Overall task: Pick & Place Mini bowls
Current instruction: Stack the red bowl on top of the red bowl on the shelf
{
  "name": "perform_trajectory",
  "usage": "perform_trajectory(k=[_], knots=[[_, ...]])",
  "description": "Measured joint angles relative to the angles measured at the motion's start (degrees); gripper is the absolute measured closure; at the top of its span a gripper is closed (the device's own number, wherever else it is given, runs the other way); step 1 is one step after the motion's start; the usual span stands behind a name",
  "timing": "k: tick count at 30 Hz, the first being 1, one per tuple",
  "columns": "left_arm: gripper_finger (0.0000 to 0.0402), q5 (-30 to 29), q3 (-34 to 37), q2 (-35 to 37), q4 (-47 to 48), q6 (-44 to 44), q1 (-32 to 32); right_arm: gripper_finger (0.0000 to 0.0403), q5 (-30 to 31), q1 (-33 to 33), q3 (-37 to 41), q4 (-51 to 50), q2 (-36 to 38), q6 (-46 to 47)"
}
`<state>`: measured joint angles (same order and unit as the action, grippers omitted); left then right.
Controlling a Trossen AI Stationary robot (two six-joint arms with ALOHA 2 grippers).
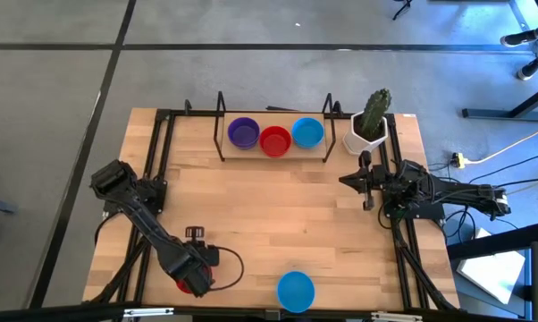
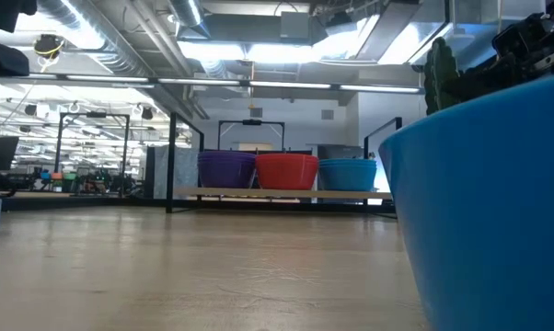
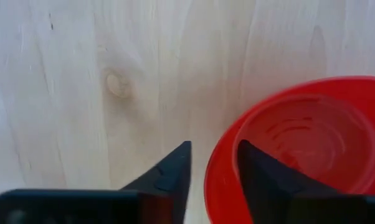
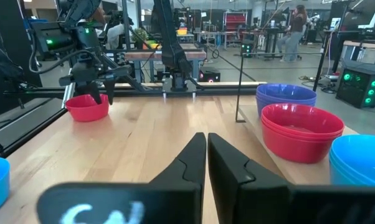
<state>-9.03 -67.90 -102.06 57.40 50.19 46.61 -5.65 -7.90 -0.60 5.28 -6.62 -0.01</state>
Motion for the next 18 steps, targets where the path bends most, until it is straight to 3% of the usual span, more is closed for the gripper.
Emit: perform_trajectory(k=[7,13,18], knots=[[0.0389,0.1,0.0,0.0,-0.7,-3.4,-0.8,0.0383,0.0,0.0,0.0,0.2,0.0,0.1],[0.0397,-0.1,0.0,0.9,0.2,-7.8,-2.8,0.0383,0.0,0.0,0.0,0.2,0.0,0.2],[0.0398,-4.1,0.0,7.3,0.9,-12.0,-4.6,0.0383,0.0,0.0,0.0,0.2,0.0,0.9]])
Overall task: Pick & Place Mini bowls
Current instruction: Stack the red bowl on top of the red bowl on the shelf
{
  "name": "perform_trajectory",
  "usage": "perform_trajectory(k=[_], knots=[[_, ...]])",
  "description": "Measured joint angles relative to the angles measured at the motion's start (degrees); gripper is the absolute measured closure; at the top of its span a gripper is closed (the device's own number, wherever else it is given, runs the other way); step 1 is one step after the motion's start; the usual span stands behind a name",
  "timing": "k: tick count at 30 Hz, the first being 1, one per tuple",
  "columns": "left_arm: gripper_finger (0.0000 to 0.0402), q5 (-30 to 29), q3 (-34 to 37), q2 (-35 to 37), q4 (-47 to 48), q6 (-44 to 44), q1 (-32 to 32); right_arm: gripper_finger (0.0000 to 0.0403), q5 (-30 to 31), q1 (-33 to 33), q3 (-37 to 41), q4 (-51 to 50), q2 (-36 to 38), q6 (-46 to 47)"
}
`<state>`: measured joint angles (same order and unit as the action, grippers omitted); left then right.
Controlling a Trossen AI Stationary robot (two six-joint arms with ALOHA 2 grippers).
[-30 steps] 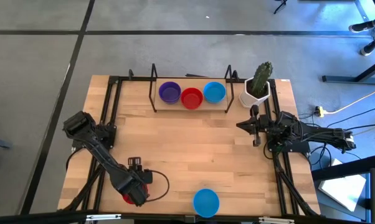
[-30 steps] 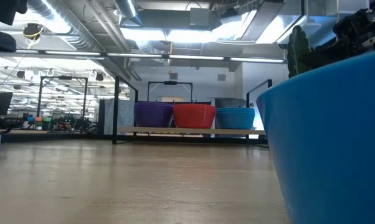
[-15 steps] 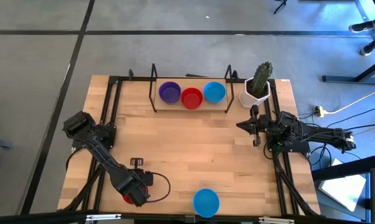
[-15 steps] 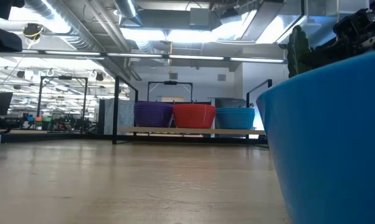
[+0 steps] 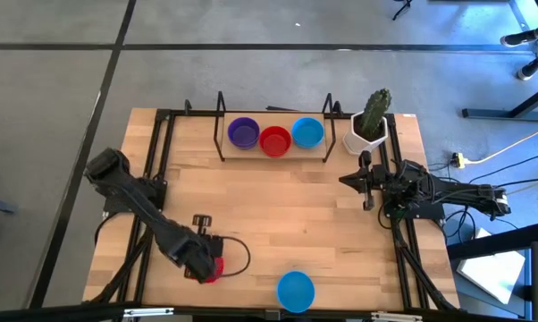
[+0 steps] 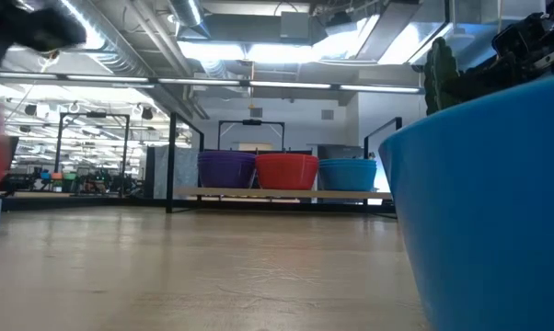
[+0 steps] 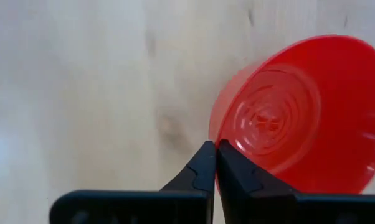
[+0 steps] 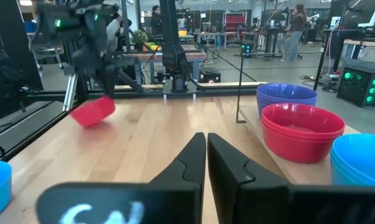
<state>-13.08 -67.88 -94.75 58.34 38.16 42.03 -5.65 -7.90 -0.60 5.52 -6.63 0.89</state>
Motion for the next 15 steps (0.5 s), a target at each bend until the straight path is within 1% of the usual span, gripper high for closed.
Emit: perform_trajectory(k=[3,6,11,15], knots=[[0.0398,-3.1,0.0,6.1,2.3,-1.0,-0.4,0.0383,0.0,0.0,0.0,0.0,0.0,0.0],[0.0398,-5.7,0.0,12.7,6.4,-0.2,-0.6,0.0383,0.0,0.0,0.0,0.0,0.0,-0.2],[0.0398,-12.7,0.0,23.0,11.1,1.3,-0.3,0.0383,0.0,0.0,0.0,0.0,0.0,-1.0],[0.0398,-17.9,0.0,29.5,15.2,4.2,1.1,0.0383,0.0,0.0,0.0,0.0,0.0,-1.1]])
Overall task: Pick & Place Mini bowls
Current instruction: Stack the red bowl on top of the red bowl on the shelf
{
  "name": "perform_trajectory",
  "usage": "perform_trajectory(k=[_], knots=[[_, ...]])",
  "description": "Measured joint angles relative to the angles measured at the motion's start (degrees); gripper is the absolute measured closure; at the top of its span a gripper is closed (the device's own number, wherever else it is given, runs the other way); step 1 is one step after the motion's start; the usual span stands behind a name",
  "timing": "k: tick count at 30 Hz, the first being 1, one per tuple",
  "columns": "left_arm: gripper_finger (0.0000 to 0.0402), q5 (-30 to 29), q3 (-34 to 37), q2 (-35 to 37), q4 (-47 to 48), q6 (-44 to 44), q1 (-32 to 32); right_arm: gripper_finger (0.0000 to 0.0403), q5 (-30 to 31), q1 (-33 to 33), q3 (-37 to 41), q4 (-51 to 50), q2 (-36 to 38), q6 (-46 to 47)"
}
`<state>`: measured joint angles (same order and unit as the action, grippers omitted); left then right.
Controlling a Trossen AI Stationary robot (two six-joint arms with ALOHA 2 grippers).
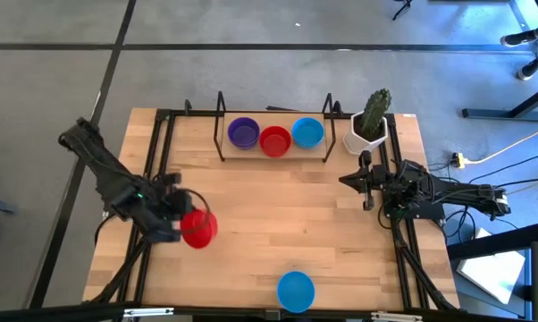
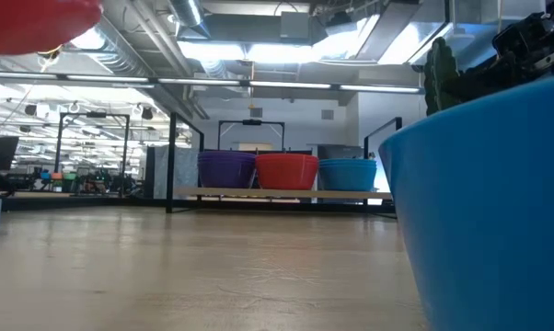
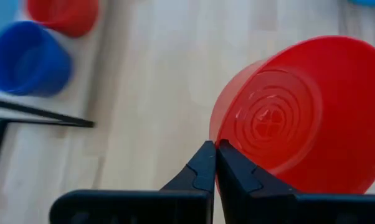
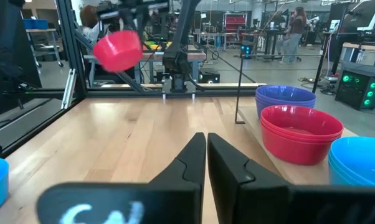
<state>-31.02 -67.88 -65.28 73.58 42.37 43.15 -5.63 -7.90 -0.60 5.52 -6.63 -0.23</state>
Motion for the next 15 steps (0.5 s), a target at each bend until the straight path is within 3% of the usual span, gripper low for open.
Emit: perform_trajectory(k=[4,9,15], knots=[[0.0398,-4.7,2.4,5.8,3.1,7.1,1.7,0.0383,0.0,0.0,0.0,0.0,0.0,0.0],[0.0399,-4.8,13.9,13.1,2.9,18.0,1.8,0.0383,0.0,0.0,0.0,0.0,0.0,-0.2],[0.0399,0.0,25.8,19.2,-15.9,7.1,1.8,0.0383,0.0,0.0,0.0,0.9,0.0,-0.2]])
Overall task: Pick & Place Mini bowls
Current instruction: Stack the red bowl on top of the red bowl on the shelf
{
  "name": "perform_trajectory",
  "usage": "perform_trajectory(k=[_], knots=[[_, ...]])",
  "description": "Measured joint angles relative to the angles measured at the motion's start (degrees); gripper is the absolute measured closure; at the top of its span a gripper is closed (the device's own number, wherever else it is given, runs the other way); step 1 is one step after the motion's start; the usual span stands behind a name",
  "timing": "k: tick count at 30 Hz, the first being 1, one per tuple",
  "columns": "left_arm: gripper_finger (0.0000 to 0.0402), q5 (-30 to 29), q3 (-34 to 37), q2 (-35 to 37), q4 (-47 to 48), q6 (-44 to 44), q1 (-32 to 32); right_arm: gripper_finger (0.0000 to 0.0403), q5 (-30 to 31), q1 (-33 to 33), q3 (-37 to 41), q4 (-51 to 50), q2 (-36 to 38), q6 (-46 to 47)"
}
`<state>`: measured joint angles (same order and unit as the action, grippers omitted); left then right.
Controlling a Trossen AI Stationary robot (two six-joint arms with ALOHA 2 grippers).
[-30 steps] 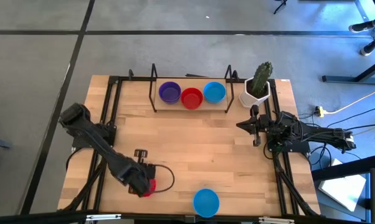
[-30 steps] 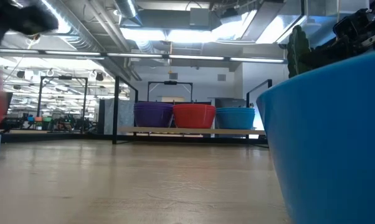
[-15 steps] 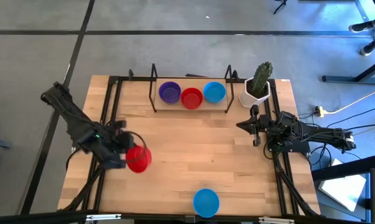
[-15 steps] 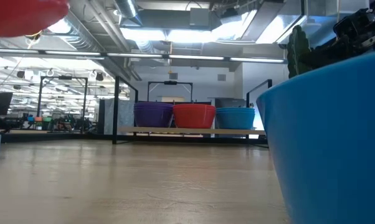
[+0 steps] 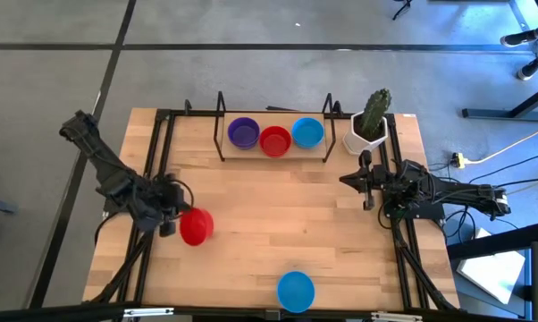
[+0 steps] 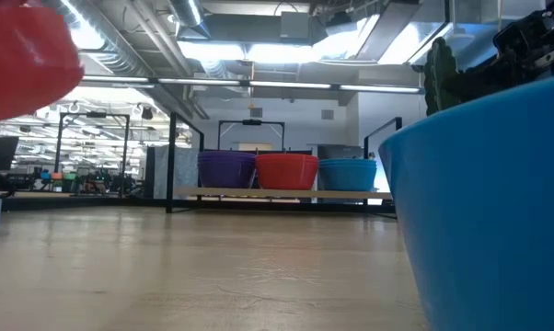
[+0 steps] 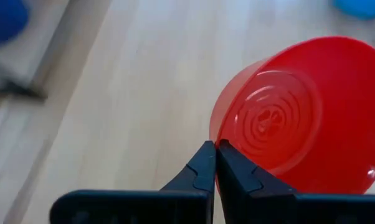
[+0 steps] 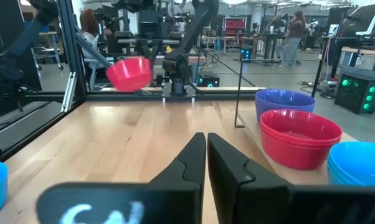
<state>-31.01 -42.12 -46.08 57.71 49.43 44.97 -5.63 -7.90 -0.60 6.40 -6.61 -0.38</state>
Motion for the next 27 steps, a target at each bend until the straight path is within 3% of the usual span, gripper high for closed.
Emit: perform_trajectory(k=[7,13,20,27], knots=[[0.0399,-5.2,8.0,8.4,-17.8,-18.0,-1.8,0.0383,0.0,0.0,0.0,0.2,0.0,0.0],[0.0399,1.4,15.9,14.6,-32.3,-31.0,-8.9,0.0383,0.0,0.0,0.0,0.2,0.0,0.0],[0.0399,10.3,22.1,19.4,-36.1,-32.1,-17.5,0.0383,0.0,0.0,0.0,-0.1,0.0,0.0],[0.0399,14.2,25.6,20.6,-38.4,-32.7,-21.3,0.0383,0.0,0.0,0.0,-0.3,0.0,0.0]])
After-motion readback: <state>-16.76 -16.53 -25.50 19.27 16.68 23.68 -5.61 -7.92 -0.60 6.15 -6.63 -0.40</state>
